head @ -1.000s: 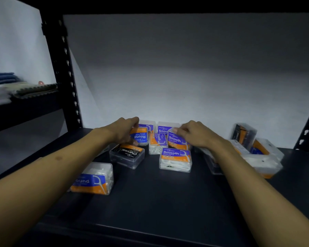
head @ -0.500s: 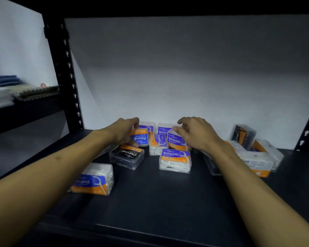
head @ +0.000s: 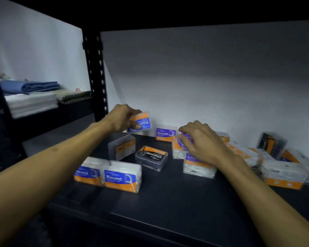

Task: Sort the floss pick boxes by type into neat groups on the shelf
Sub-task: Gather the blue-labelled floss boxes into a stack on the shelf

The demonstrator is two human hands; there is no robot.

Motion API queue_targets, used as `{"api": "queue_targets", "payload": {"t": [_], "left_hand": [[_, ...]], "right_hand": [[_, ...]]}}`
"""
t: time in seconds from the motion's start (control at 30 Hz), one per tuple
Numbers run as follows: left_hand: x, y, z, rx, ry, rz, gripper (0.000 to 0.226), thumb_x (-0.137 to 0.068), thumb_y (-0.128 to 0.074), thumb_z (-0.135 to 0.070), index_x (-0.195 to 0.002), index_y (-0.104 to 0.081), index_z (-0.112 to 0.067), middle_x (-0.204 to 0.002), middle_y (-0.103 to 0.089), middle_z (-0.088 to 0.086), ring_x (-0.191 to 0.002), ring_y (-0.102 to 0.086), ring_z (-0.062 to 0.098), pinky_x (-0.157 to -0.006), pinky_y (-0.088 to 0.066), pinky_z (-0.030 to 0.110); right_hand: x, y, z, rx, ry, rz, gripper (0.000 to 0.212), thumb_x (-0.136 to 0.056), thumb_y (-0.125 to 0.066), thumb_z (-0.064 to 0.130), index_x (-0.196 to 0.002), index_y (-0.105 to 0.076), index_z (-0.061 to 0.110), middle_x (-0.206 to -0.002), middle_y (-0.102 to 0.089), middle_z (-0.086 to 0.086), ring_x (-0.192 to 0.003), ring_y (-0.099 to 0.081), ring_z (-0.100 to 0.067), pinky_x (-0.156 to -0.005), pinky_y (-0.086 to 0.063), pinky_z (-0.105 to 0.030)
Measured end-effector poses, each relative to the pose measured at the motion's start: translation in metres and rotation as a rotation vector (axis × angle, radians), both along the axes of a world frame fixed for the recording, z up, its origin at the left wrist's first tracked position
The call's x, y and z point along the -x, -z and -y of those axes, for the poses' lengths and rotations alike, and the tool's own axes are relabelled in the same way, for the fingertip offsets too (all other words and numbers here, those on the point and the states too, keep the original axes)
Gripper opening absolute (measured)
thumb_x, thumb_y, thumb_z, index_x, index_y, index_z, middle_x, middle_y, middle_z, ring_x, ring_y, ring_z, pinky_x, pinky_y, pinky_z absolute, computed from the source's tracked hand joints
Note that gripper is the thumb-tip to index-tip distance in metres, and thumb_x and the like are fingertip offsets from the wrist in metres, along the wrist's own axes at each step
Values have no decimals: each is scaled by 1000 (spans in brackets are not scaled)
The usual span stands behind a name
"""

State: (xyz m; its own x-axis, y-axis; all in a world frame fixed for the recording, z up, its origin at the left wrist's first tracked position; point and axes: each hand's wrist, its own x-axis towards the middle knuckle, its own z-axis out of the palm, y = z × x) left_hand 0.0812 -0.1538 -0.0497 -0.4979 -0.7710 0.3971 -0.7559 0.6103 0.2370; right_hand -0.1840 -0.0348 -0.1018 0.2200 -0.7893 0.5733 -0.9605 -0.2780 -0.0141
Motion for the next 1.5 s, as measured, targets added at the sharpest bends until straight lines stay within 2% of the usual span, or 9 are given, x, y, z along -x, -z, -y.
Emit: {"api": "queue_targets", "payload": {"t": [0.23, 0.53, 0.67, 0.87, 1.03, 1.2, 1.3, 1.43, 1.5], "left_hand": [[-70, 4, 3, -33, -102, -110, 53, -77, -84, -23, -126, -68, -15, -116, -73, 9, -105, -59, 5, -87, -37, 14], [-121, 43, 3, -132, -152, -162, 62, -72, -87, -28, -130, -66, -21, -115, -74, 4, -104, -62, 3, -87, -41, 16], [-111, 35, -4, -55, -126, -186, 54, -72, -87, -28, -123, -71, -24, -106, -77, 4, -98, -60, 0, -80, -41, 19], [-47, 10, -23, -29, 11, -149, 60, -71, -88, -29, -126, -69, -19, -115, -74, 9, -106, -67, 18, -87, -40, 19], [19, 3, -44, -41, 139, -110, 57, -70, -87, -36, -124, -69, -28, -108, -75, 4, -90, -60, 15, -81, -40, 24], [79, 6, -70, -72, 249, -78, 60, -70, -87, -39, -125, -66, -29, -106, -70, 1, -92, -61, 18, -84, -46, 30], [108, 11, -83, -78, 289, -61, 60, -70, -87, -40, -125, -64, -30, -105, -67, -3, -94, -60, 18, -80, -43, 29], [139, 18, -99, -105, 317, -94, 59, -68, -88, -39, -122, -65, -33, -104, -65, -4, -97, -60, 18, -82, -42, 28], [151, 21, -110, -112, 329, -117, 58, -68, -89, -37, -121, -65, -33, -104, -66, -3, -97, -61, 19, -82, -41, 27]], "right_hand": [[-112, 2, 32, -161, -299, 14, 43, -100, -53, 22, -142, -52, 26, -137, -57, -1, -124, -48, -21, -104, -41, -41], [-152, 23, 62, -278, -217, 184, 40, -102, -47, 46, -136, -58, 28, -134, -54, -1, -126, -45, -18, -101, -46, -44], [-131, 21, 60, -272, -141, 208, 41, -102, -49, 44, -137, -59, 24, -133, -56, -3, -126, -48, -22, -103, -45, -44], [-86, 11, 35, -234, -8, 220, 42, -100, -52, 42, -137, -58, 23, -130, -58, -4, -125, -49, -23, -100, -45, -43], [-15, 2, -21, -134, 152, 185, 35, -98, -55, 30, -130, -62, 20, -122, -62, -6, -118, -50, -27, -99, -41, -42], [78, -3, -96, -101, 346, 267, 36, -93, -59, 17, -128, -65, 18, -127, -64, -7, -122, -52, -29, -105, -39, -41], [121, 5, -136, -154, 439, 340, 36, -92, -63, 19, -128, -65, 21, -130, -65, -3, -124, -55, -25, -100, -41, -30], [159, 11, -168, -380, 505, 382, 54, -87, -71, 36, -138, -56, 31, -144, -56, -1, -134, -50, -23, -114, -37, -39], [167, 15, -177, -388, 483, 422, 56, -88, -73, 29, -141, -55, 28, -143, -56, 1, -133, -49, -20, -114, -36, -34]]}}
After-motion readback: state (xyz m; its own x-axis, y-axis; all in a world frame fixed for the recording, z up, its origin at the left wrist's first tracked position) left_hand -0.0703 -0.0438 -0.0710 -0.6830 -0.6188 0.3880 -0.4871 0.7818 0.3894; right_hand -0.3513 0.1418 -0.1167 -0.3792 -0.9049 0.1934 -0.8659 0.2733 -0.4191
